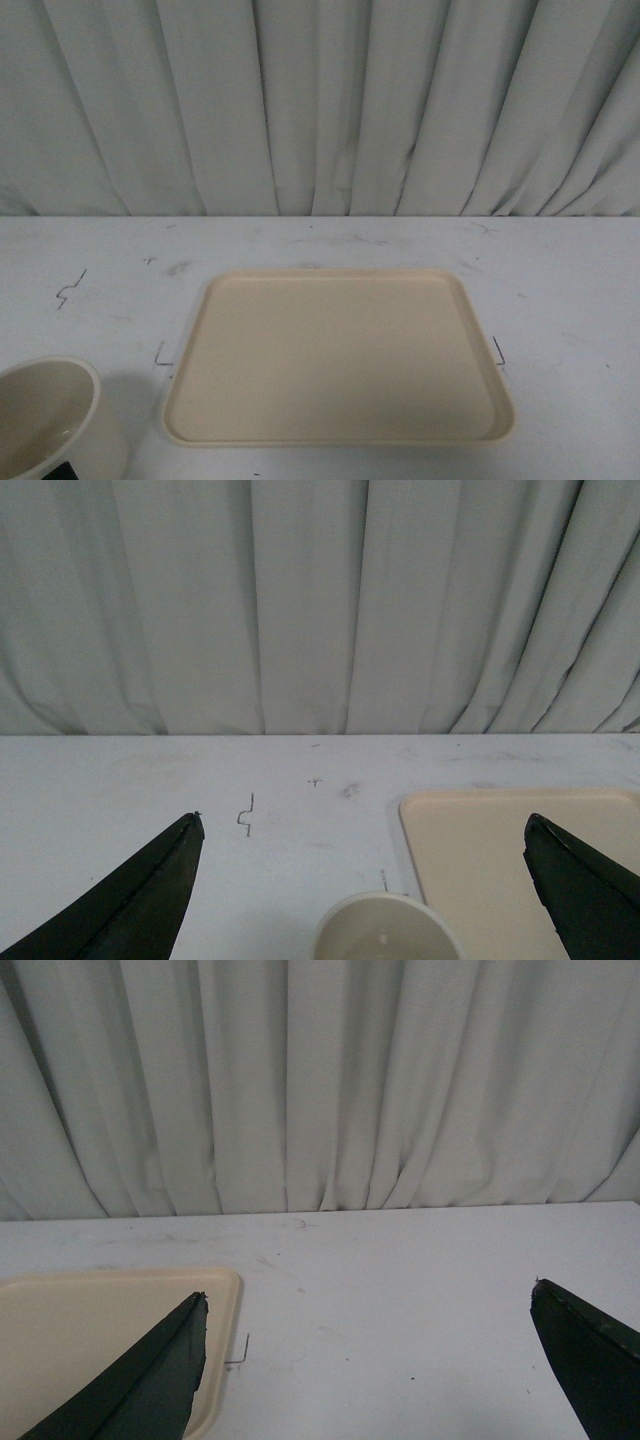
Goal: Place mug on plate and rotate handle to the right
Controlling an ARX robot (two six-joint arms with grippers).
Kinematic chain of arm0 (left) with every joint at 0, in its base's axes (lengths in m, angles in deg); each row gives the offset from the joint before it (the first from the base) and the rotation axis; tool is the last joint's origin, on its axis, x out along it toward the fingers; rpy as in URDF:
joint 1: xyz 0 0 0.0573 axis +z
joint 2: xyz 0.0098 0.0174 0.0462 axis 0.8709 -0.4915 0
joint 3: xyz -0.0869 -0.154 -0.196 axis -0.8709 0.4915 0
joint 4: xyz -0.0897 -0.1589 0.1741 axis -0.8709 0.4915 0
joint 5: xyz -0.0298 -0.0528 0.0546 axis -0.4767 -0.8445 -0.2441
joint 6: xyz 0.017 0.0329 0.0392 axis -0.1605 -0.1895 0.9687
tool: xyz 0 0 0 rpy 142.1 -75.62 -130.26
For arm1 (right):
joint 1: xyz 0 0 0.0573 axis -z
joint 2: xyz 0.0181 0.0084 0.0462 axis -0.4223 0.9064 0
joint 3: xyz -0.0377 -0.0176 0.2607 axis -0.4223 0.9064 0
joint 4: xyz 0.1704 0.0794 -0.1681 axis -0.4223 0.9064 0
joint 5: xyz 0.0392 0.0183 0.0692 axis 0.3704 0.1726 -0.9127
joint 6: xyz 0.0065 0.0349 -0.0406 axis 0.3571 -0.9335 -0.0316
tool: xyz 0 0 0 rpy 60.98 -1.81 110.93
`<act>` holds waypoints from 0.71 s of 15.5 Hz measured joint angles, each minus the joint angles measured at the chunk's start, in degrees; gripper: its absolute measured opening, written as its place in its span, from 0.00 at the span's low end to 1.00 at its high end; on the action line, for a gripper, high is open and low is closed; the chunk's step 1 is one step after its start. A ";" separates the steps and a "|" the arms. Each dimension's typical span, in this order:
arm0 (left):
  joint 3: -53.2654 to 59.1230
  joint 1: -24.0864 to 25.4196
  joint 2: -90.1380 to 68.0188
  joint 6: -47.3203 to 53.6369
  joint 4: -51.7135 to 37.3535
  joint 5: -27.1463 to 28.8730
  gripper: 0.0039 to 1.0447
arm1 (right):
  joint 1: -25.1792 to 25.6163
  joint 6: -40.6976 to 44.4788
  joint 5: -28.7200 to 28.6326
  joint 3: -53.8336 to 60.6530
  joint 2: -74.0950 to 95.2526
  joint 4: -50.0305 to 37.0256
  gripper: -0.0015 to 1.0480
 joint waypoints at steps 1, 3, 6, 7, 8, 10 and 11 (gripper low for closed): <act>0.00 0.00 0.00 0.00 0.00 0.00 0.94 | 0.00 0.00 0.00 0.00 0.00 0.00 0.94; 0.00 0.00 0.00 -0.02 0.00 0.00 0.94 | 0.00 0.00 0.00 0.00 0.00 0.00 0.94; 0.00 0.00 0.00 -0.02 0.00 0.00 0.94 | 0.00 0.00 0.00 0.00 0.00 0.00 0.94; 0.00 0.00 0.00 0.00 0.00 0.00 0.94 | 0.00 0.00 0.00 0.00 0.00 0.00 0.94; 0.00 0.00 0.00 0.00 0.00 0.00 0.94 | 0.00 0.00 0.00 0.00 0.00 0.00 0.94; 0.00 0.00 0.00 -0.02 0.00 0.00 0.94 | 0.00 0.00 0.00 0.00 0.00 0.00 0.94; 0.00 0.00 0.00 0.00 0.00 0.00 0.94 | 0.00 0.00 0.00 0.00 0.00 0.00 0.94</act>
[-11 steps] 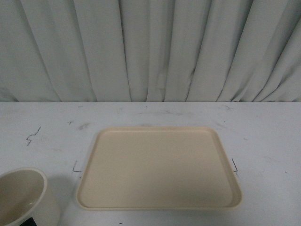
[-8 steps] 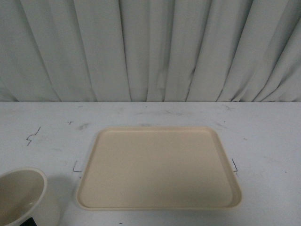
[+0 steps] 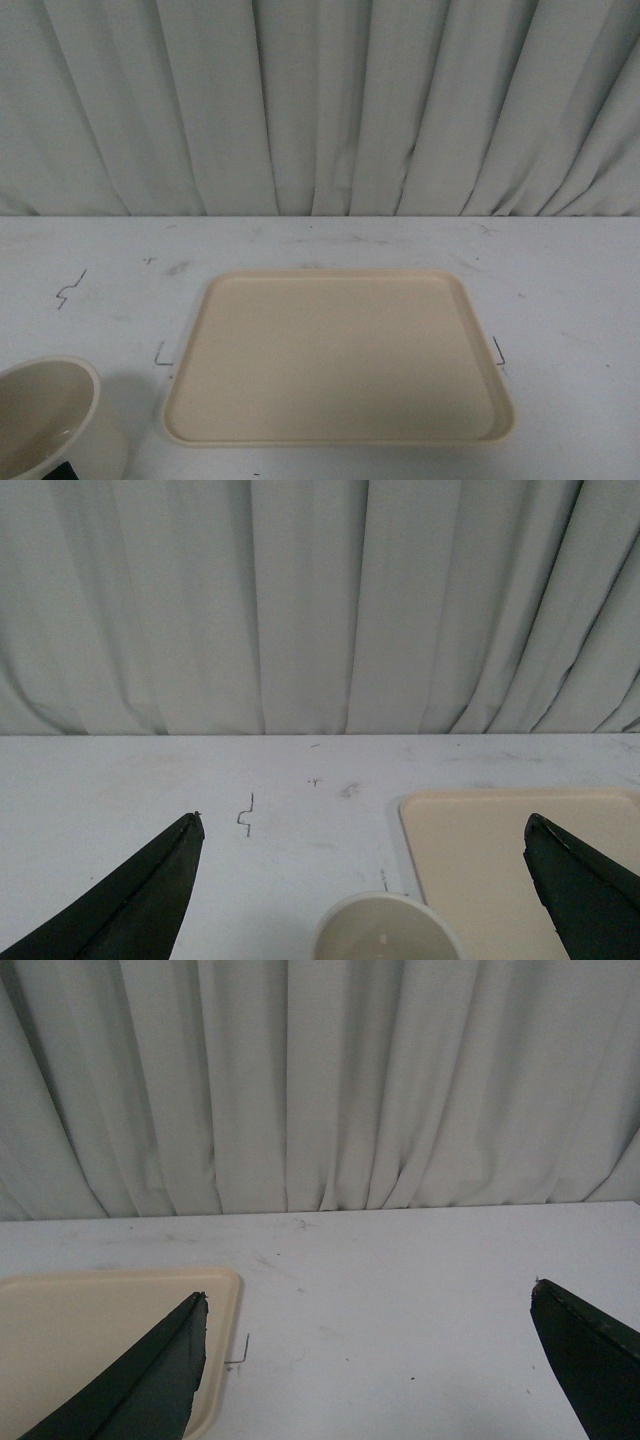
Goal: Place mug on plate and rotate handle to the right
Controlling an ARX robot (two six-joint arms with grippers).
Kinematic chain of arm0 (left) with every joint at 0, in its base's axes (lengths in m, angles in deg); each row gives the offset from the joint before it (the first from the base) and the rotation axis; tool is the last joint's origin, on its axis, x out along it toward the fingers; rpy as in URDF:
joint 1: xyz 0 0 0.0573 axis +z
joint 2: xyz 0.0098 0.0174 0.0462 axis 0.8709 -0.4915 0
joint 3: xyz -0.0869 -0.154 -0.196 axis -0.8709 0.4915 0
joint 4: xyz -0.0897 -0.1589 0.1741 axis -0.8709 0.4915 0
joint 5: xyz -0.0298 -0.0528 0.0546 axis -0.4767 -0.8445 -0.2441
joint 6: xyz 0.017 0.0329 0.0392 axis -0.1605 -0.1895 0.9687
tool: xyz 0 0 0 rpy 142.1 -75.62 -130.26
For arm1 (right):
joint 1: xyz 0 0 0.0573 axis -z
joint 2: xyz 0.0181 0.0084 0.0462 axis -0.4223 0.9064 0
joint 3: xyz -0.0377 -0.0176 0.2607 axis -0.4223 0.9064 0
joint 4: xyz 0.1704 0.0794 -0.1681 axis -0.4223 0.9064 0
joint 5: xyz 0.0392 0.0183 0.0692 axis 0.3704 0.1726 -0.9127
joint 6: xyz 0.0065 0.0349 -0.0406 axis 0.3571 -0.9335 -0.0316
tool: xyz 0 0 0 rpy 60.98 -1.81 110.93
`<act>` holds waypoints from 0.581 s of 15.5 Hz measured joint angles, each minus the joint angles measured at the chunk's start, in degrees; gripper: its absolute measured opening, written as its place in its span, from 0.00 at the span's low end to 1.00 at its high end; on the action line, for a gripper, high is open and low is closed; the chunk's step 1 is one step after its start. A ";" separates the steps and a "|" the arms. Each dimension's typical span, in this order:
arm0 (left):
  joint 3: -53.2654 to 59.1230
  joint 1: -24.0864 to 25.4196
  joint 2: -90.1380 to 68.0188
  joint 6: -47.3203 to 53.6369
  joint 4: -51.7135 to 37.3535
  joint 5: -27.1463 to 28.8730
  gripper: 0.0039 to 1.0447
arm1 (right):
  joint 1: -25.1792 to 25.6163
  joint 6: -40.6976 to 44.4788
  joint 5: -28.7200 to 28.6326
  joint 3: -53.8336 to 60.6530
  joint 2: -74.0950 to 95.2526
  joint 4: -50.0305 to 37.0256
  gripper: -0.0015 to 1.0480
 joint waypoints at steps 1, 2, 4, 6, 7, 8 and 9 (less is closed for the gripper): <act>0.00 0.00 0.00 -0.02 0.00 0.00 0.94 | 0.00 0.00 0.00 0.00 0.00 0.00 0.94; 0.00 0.00 0.00 -0.02 0.00 0.00 0.94 | 0.00 0.00 0.00 0.00 0.00 0.00 0.94; -3.78 -3.69 -4.22 -0.57 10.80 9.09 0.94 | 0.00 -0.02 -0.02 0.00 0.00 0.04 0.94; -14.47 -10.56 -26.77 -0.44 23.45 28.22 0.94 | 0.00 -0.07 -0.04 0.00 0.00 -0.04 0.94; -15.65 -8.76 -32.65 -0.44 20.96 29.20 0.94 | 0.00 -0.07 0.11 0.00 0.00 0.07 0.94; -17.55 -7.96 -39.12 -0.42 18.78 25.99 0.94 | 0.00 -0.07 0.00 0.00 0.00 0.00 0.94; -19.69 -7.19 -44.68 -0.50 18.56 22.34 0.94 | 0.00 -0.07 0.00 0.00 0.00 -0.02 0.94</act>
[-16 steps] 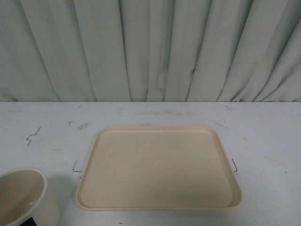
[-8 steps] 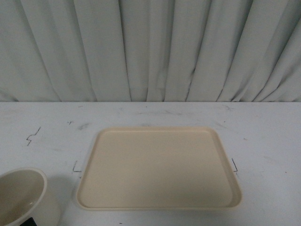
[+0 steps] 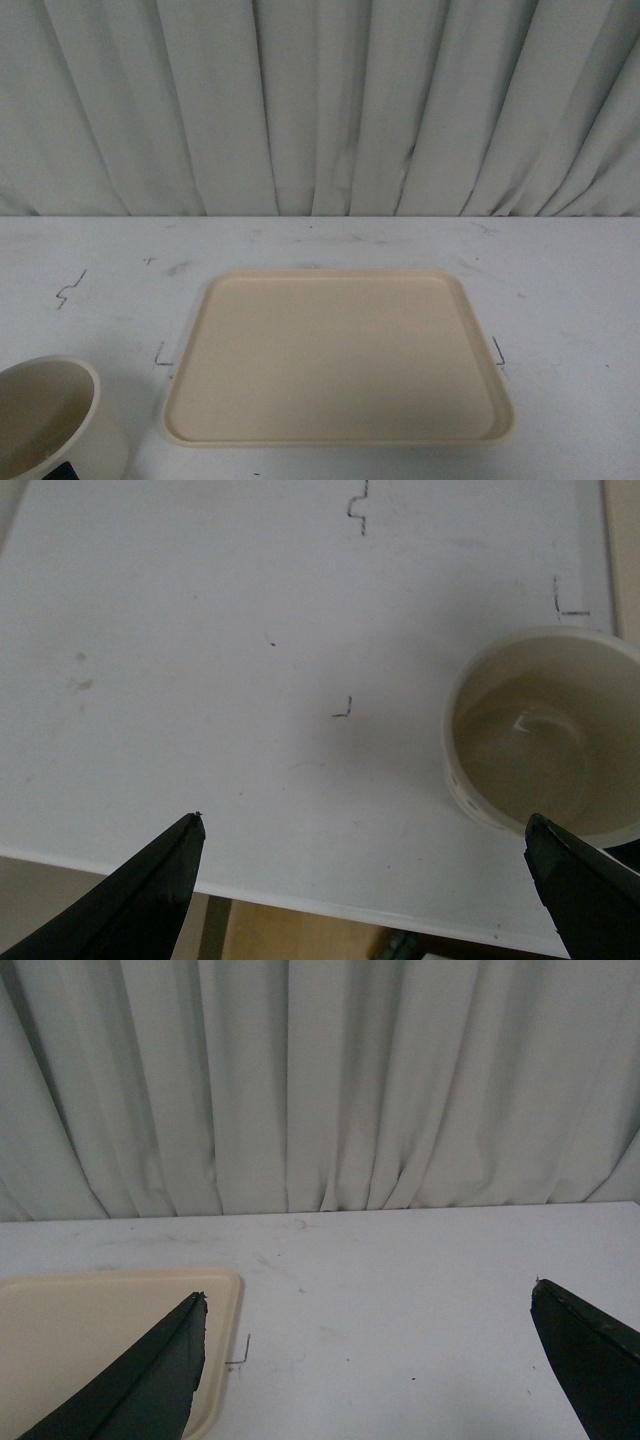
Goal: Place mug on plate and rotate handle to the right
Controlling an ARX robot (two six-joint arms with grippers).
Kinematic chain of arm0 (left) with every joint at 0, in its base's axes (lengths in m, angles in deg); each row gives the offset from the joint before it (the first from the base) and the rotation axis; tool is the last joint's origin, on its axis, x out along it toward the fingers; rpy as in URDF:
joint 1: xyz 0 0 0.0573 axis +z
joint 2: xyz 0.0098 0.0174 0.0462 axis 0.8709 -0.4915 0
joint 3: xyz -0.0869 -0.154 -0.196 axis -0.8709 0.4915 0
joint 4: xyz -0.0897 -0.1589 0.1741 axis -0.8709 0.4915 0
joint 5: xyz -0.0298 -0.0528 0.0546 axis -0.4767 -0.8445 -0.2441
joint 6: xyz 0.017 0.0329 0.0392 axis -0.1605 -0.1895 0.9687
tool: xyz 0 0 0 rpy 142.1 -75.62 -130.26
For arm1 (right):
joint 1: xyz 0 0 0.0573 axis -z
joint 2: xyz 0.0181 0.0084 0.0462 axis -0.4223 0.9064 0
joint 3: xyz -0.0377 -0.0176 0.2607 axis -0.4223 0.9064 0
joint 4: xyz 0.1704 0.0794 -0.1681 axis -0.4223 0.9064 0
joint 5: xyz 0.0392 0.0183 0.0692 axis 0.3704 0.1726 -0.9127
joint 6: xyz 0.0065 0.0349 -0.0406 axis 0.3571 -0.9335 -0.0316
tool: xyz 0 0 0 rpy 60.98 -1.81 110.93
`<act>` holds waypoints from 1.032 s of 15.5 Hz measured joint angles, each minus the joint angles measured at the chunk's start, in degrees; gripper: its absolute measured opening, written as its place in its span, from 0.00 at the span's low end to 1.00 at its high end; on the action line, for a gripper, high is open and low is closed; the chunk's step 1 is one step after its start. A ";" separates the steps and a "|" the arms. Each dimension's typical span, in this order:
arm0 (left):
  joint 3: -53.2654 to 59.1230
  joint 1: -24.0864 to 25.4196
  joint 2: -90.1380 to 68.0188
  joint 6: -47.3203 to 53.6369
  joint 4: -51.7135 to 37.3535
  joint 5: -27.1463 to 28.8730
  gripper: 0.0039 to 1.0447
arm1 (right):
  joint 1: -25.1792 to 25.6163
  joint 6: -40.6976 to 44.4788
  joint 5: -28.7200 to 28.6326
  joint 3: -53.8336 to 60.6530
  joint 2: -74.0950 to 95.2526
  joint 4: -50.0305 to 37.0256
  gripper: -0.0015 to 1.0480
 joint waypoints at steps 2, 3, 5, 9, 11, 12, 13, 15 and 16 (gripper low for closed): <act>-3.19 2.78 -11.39 -0.48 -2.73 -6.01 0.94 | 0.00 0.00 0.00 0.00 0.00 0.09 0.94; -4.87 4.00 -16.90 -0.39 -4.26 -7.19 0.94 | 0.00 0.00 0.00 0.00 0.00 0.04 0.94; -7.98 5.01 -24.98 -0.37 -5.90 -10.25 0.94 | 0.00 0.00 0.00 0.00 0.00 0.04 0.94; -12.59 8.33 -37.90 1.05 -9.35 -10.78 0.94 | 0.00 0.00 0.00 0.00 0.00 0.04 0.94; -14.21 9.66 -42.71 0.55 -10.36 -10.95 0.94 | 0.00 0.00 0.00 0.00 0.00 0.04 0.94; -14.82 9.73 -44.63 -0.02 -10.43 -11.02 0.94 | 0.00 0.00 0.00 0.00 0.00 0.04 0.94; -14.97 9.75 -46.01 -0.22 -10.40 -11.04 0.87 | 0.00 0.00 0.00 0.00 0.00 0.02 0.94; -15.39 9.81 -47.41 -0.94 -9.79 -12.00 0.67 | 0.00 0.00 0.00 0.00 0.00 0.04 0.94; -15.89 9.68 -47.41 -1.40 -9.70 -12.44 0.56 | 0.00 0.00 0.00 0.00 0.00 0.02 0.94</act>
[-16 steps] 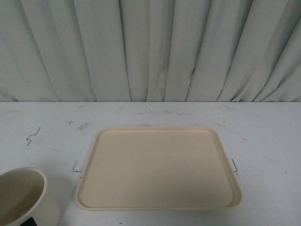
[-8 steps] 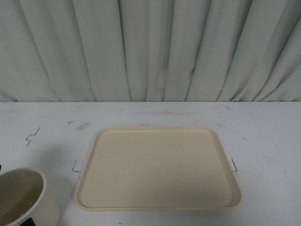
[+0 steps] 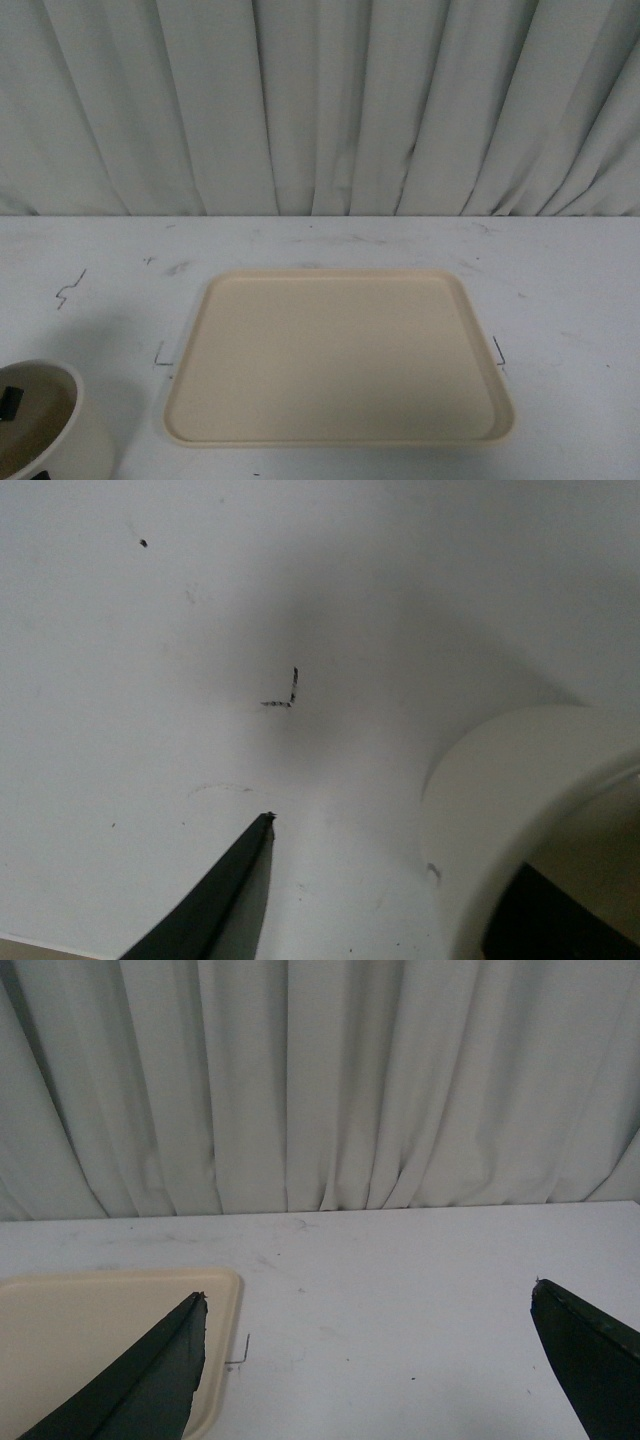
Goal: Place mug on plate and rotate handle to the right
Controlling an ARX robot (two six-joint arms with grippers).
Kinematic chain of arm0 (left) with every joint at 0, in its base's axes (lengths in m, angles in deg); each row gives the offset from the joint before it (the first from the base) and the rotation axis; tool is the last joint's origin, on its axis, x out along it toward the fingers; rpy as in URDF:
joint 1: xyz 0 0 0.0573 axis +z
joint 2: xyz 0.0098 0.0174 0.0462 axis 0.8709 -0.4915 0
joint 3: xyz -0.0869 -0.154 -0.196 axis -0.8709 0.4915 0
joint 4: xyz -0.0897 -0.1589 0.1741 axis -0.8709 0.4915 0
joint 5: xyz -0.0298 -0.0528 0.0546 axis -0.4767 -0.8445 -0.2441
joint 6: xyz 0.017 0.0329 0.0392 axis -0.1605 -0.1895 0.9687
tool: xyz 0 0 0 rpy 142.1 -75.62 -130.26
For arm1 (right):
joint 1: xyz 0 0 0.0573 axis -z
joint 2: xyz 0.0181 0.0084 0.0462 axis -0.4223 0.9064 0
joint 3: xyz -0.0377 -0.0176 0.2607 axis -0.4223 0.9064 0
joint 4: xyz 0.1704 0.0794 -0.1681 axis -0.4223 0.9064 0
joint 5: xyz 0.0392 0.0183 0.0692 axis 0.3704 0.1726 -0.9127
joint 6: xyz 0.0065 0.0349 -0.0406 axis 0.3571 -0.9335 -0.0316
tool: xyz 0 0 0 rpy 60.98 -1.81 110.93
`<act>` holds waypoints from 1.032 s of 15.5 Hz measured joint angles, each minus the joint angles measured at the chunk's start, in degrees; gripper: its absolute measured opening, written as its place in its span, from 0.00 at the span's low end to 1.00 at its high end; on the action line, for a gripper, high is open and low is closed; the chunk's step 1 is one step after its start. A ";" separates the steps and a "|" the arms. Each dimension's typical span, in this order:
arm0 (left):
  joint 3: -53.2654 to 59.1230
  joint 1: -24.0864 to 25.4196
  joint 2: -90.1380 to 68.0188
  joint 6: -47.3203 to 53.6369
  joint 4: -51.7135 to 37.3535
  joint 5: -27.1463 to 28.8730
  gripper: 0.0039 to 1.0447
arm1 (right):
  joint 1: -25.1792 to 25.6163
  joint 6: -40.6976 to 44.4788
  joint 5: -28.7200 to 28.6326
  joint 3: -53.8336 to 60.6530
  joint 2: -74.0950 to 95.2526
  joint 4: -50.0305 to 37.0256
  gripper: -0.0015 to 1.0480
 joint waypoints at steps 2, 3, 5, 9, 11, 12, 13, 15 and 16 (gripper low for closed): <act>-0.61 -0.42 0.00 -0.37 0.15 -0.11 0.37 | 0.00 0.00 0.00 0.00 0.00 0.00 0.94; -0.74 -1.05 0.00 -0.55 1.11 -0.35 0.25 | 0.00 0.00 0.00 0.00 0.00 0.02 0.94; -1.70 -2.14 0.70 -0.90 3.69 -0.79 0.06 | 0.00 0.00 0.00 0.00 0.00 0.02 0.94; -12.31 -7.85 1.49 -1.60 7.87 -2.38 0.02 | 0.00 0.00 -0.02 0.00 0.00 0.00 0.94; -18.82 -12.20 -3.34 -1.55 8.74 -3.13 0.02 | 0.00 0.00 -0.02 0.00 0.00 0.00 0.94; -22.29 -14.80 -6.16 -1.57 9.38 -3.82 0.02 | 0.00 0.00 -0.02 0.00 0.00 0.02 0.94; -25.66 -17.62 -9.03 -1.57 9.46 -3.89 0.02 | 0.00 0.00 -0.02 0.00 0.00 0.00 0.94; -32.52 -22.40 -15.10 -1.57 10.51 -3.58 0.02 | 0.00 0.00 -0.02 0.00 0.00 0.02 0.94; -35.47 -24.22 -17.86 -1.57 11.19 -3.63 0.02 | 0.00 0.00 -0.02 0.00 0.00 0.00 0.94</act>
